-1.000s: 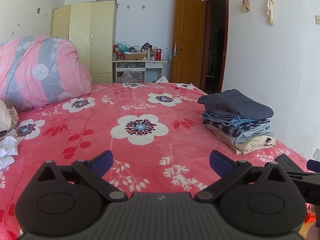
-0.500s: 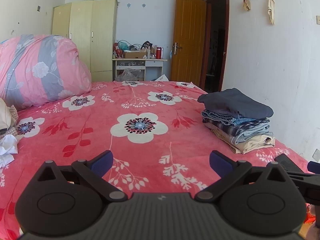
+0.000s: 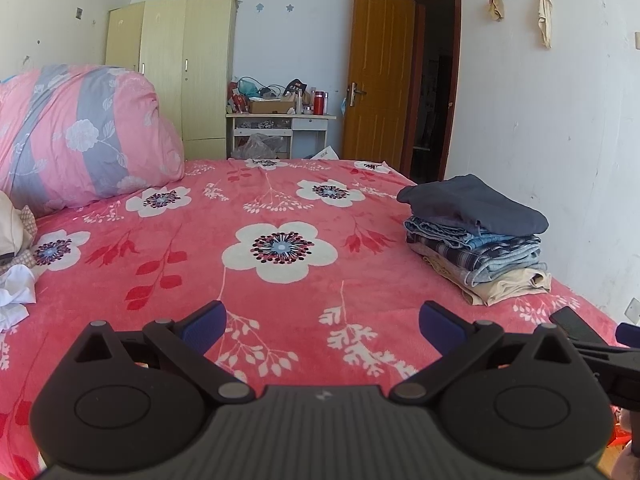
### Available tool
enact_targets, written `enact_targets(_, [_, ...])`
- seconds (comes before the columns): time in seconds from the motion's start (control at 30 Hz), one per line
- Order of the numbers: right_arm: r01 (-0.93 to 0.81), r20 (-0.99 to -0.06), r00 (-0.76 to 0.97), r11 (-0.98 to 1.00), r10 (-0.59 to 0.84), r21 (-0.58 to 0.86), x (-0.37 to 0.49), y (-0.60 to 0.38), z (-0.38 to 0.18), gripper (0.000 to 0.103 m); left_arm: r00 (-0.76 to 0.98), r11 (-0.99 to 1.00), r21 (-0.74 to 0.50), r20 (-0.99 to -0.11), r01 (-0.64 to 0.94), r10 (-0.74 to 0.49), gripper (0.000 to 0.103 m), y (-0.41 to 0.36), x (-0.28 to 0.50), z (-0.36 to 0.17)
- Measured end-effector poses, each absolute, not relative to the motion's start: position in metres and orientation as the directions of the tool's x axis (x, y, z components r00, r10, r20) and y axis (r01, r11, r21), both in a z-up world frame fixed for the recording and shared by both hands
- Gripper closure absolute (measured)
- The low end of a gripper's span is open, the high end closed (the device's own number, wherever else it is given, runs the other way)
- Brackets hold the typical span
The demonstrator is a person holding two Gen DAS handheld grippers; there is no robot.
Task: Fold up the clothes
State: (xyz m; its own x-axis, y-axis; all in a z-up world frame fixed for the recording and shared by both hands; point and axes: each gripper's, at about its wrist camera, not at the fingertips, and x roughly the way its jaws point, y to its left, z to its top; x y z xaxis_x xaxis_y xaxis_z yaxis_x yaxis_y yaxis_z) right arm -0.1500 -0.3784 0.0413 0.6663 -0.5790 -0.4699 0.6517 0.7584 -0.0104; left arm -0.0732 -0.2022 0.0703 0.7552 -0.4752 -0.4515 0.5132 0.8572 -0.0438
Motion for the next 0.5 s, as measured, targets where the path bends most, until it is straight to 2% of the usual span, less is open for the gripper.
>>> enact_targets(0.5, [0.654, -0.470, 0.665, 0.756, -0.581, -0.010, -0.1513, -0.3752, 0.0415, 0.001, 0.753, 0.855, -0.043, -0.452, 0.517, -0.478, 0.000, -0.2005, -0.0758, 0.0696])
